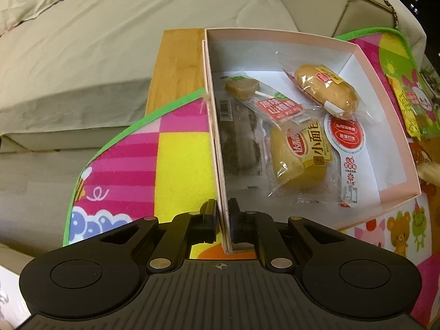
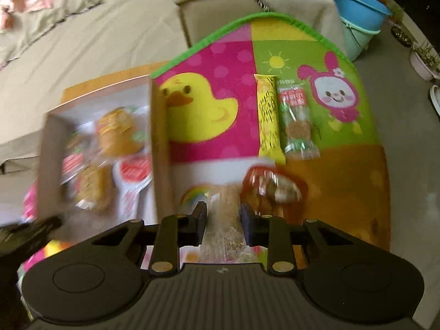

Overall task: Organize objects
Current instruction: 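Carry the rice-cracker stick into the box and release it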

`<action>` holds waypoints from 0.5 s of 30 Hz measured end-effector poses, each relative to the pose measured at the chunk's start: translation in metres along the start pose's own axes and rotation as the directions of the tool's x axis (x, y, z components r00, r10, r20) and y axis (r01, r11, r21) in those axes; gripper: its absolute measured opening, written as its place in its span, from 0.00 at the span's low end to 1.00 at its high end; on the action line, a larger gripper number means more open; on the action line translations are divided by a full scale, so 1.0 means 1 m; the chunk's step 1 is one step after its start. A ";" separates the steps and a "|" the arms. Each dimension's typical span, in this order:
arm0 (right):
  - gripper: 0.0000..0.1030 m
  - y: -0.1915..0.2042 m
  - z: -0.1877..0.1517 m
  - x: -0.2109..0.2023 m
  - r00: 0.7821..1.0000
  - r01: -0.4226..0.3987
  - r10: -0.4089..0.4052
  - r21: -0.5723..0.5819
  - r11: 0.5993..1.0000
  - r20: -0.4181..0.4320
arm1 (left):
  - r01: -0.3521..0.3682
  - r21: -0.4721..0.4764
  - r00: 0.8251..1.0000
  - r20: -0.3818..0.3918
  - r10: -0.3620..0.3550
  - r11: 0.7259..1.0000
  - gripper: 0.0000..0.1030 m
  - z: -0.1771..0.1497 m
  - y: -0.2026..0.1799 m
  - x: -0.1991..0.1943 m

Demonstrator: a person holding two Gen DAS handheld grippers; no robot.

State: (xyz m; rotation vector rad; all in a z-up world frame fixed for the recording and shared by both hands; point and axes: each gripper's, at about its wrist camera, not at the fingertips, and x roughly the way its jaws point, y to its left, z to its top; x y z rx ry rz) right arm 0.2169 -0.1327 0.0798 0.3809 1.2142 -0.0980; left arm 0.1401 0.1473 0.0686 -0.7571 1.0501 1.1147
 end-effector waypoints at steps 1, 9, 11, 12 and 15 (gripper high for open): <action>0.25 0.001 -0.009 -0.015 1.000 -0.006 0.006 -0.009 1.000 0.003 | -0.001 -0.002 1.000 -0.002 0.001 1.000 0.10 0.000 0.000 0.000; 0.25 0.026 -0.056 -0.102 0.996 -0.085 0.084 0.015 0.996 0.026 | -0.007 -0.010 1.000 -0.005 0.007 1.000 0.10 -0.001 -0.002 -0.002; 0.25 0.032 -0.060 -0.113 0.990 -0.142 0.141 0.019 0.990 0.026 | -0.011 -0.019 1.000 0.002 0.011 1.000 0.10 -0.003 -0.002 -0.003; 0.25 0.037 -0.060 -0.116 0.987 -0.161 0.161 0.006 0.987 0.022 | -0.010 -0.019 1.000 0.006 0.010 1.000 0.10 -0.003 -0.002 -0.003; 0.25 0.055 -0.058 -0.125 0.982 -0.187 0.188 -0.043 0.981 0.014 | -0.010 -0.032 1.000 0.005 0.011 0.999 0.10 -0.003 -0.003 -0.005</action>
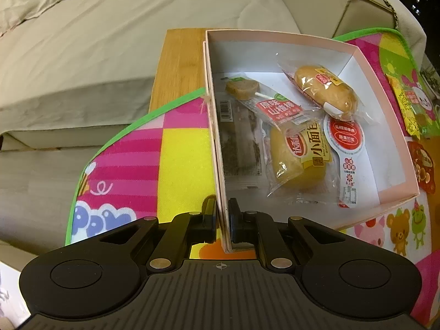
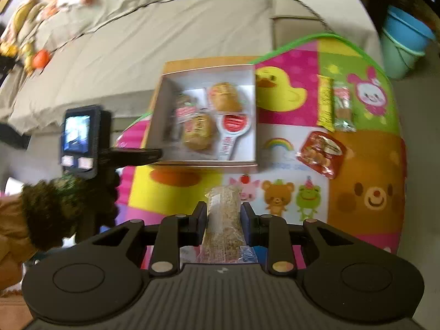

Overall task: Organize objects
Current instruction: 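Carry the rice-cracker stick into the box and release it, then grasp the yellow cheese stick packet with the right tool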

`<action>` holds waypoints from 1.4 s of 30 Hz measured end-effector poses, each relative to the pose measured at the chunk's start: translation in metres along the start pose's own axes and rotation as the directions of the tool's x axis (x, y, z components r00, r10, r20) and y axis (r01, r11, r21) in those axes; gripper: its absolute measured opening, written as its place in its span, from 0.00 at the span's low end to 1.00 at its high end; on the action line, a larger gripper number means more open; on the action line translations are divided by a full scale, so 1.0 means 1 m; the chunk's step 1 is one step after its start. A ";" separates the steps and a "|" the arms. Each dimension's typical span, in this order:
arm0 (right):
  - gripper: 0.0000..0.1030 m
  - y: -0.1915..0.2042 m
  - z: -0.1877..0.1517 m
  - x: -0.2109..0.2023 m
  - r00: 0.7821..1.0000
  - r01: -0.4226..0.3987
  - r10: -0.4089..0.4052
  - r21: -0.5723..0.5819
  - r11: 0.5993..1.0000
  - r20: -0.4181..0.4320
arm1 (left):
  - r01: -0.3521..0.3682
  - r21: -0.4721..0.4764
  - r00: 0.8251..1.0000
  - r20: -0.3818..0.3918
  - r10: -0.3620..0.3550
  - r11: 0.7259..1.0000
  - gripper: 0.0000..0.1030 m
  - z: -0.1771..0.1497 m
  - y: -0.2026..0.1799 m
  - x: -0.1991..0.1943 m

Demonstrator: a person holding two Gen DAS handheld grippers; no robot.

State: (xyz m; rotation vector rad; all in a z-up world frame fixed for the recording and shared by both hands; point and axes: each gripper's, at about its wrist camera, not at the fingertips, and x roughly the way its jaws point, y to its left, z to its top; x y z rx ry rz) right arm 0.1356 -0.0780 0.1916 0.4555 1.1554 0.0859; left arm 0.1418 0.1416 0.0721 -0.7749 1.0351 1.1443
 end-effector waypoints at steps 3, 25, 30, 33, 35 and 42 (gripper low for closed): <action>0.25 0.013 0.006 -0.002 0.998 -0.064 0.064 -0.008 0.998 -0.017 | -0.008 -0.009 1.000 0.010 0.008 1.000 0.10 -0.002 -0.001 -0.001; 0.38 0.046 0.059 0.019 0.970 -0.076 0.070 0.016 0.997 0.231 | -0.020 -0.056 0.999 0.034 0.022 0.998 0.10 -0.009 -0.002 -0.002; 0.38 -0.005 0.015 0.025 0.979 0.073 -0.106 0.188 0.979 0.173 | -0.033 -0.041 0.999 0.014 0.034 0.999 0.09 -0.004 -0.005 -0.001; 0.40 -0.031 -0.004 0.021 0.979 0.116 -0.153 0.255 0.960 0.132 | -0.033 -0.041 0.999 0.007 0.033 0.999 0.09 -0.002 -0.004 -0.001; 0.44 -0.044 -0.016 0.019 0.971 0.172 -0.210 0.273 0.946 0.114 | -0.037 -0.040 0.999 0.012 0.038 0.998 0.09 -0.003 -0.005 0.000; 0.61 -0.073 -0.015 0.026 0.955 0.236 -0.276 0.293 0.927 0.106 | -0.036 -0.034 0.999 0.009 0.036 0.999 0.10 -0.003 -0.005 0.000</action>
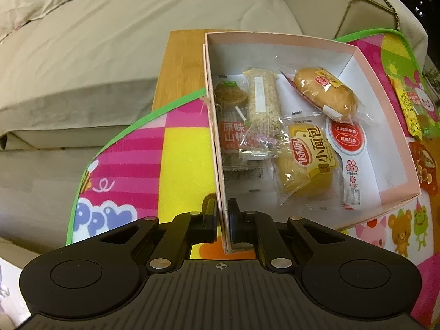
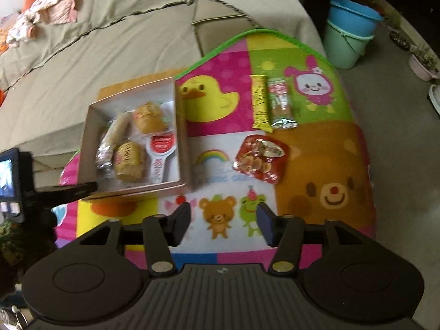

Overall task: Organize objects
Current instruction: 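Grasp the yellow cheese stick packet with the right tool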

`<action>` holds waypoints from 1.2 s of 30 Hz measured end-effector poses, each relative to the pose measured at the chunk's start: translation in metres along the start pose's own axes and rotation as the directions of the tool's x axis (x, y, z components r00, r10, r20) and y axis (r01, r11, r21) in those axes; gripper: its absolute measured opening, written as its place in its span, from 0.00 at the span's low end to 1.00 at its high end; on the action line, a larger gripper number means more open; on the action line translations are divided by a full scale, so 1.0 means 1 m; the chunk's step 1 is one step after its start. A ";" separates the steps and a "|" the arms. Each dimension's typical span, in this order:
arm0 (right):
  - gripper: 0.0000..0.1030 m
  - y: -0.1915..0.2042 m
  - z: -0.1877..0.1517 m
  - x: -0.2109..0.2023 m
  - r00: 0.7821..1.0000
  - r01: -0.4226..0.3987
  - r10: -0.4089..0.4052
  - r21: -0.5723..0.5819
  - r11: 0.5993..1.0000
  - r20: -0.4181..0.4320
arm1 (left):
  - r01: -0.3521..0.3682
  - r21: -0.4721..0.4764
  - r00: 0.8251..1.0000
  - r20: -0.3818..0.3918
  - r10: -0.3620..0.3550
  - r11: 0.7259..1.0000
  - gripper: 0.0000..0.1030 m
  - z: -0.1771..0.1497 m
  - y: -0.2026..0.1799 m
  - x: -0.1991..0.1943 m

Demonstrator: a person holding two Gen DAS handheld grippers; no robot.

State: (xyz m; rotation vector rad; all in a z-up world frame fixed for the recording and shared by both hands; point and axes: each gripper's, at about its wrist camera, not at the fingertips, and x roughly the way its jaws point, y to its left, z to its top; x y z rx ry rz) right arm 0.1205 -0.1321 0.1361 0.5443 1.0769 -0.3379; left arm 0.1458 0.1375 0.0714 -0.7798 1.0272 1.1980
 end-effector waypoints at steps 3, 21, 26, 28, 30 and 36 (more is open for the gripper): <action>0.62 -0.006 0.011 0.017 1.000 0.025 -0.025 0.006 1.000 -0.014 | -0.013 0.010 1.000 0.009 0.013 1.000 0.09 -0.001 -0.003 0.001; 0.80 -0.043 0.085 0.123 0.983 0.179 -0.182 -0.057 0.982 -0.039 | -0.020 -0.017 1.000 0.005 0.020 1.000 0.09 0.001 -0.002 0.001; 0.73 -0.049 0.110 0.140 0.975 0.220 -0.221 -0.070 0.973 -0.006 | -0.023 -0.084 1.000 0.011 0.024 0.996 0.08 0.003 0.000 0.003; 0.57 -0.044 0.114 0.146 0.973 0.231 -0.232 -0.101 0.968 0.002 | -0.020 -0.106 1.000 0.008 0.021 0.994 0.08 0.002 0.002 0.002; 0.49 -0.037 0.120 0.156 0.974 0.223 -0.226 -0.130 0.966 -0.012 | -0.019 -0.105 1.000 0.007 0.020 0.994 0.08 0.002 0.003 0.001; 0.38 -0.018 0.140 0.203 0.966 0.249 -0.257 -0.140 0.958 -0.041 | -0.019 -0.129 1.000 0.002 0.019 0.991 0.08 0.003 0.003 0.000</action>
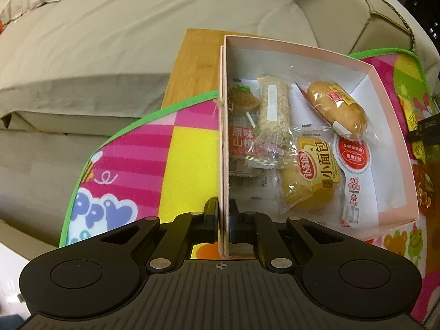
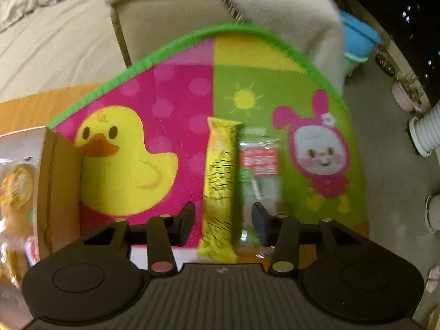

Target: Organize objects

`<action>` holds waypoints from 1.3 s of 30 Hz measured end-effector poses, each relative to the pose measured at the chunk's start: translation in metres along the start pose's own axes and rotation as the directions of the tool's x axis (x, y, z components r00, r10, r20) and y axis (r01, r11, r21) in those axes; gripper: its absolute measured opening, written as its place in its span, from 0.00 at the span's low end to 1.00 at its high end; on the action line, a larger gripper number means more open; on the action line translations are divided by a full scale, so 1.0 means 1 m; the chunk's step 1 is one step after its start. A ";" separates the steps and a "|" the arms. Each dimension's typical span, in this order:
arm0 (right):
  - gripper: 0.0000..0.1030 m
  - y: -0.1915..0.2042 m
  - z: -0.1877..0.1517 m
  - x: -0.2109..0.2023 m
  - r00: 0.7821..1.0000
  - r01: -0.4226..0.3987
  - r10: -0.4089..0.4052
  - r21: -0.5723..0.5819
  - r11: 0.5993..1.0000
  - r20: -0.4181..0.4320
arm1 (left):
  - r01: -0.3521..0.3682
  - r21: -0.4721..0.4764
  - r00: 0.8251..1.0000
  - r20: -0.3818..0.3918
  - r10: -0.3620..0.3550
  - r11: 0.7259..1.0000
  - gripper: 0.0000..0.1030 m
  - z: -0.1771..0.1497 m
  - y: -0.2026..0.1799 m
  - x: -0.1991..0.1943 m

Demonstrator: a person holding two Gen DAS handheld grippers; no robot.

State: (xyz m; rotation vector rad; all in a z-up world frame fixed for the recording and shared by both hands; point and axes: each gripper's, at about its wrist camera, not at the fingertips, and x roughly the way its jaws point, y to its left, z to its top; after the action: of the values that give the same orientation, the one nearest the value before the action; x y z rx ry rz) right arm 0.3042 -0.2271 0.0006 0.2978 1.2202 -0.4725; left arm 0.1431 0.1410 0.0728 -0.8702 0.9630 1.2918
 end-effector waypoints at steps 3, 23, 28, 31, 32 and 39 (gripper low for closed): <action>0.22 0.016 0.003 0.005 1.000 0.027 -0.028 -0.047 0.999 -0.012 | 0.000 -0.016 1.000 -0.002 0.000 1.000 0.08 0.001 0.000 0.000; 0.83 -0.031 -0.094 -0.052 0.997 -0.063 0.069 0.128 0.990 -0.042 | 0.007 0.016 1.000 0.025 -0.007 1.000 0.09 -0.006 0.000 -0.007; 0.84 -0.011 -0.082 -0.025 0.998 -0.027 0.030 0.065 0.998 -0.050 | -0.004 0.017 1.000 0.031 0.004 1.000 0.08 -0.007 -0.002 -0.007; 0.67 0.000 -0.077 -0.019 0.996 -0.034 0.036 0.023 0.999 -0.082 | -0.002 0.025 0.999 0.038 0.002 1.000 0.09 -0.008 -0.001 -0.007; 0.61 0.002 -0.078 -0.022 0.995 -0.050 0.050 0.012 0.999 -0.084 | -0.004 0.028 0.999 0.040 0.003 1.000 0.09 -0.008 -0.001 -0.007; 0.21 -0.005 -0.094 -0.054 0.990 -0.101 0.097 -0.032 0.994 -0.105 | 0.002 -0.005 1.000 0.029 -0.002 1.000 0.09 -0.007 0.000 -0.008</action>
State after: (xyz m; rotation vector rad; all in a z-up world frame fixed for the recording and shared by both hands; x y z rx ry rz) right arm 0.2099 -0.1780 0.0212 0.3533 1.3065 -0.3515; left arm 0.1426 0.1315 0.0773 -0.8535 0.9363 1.3026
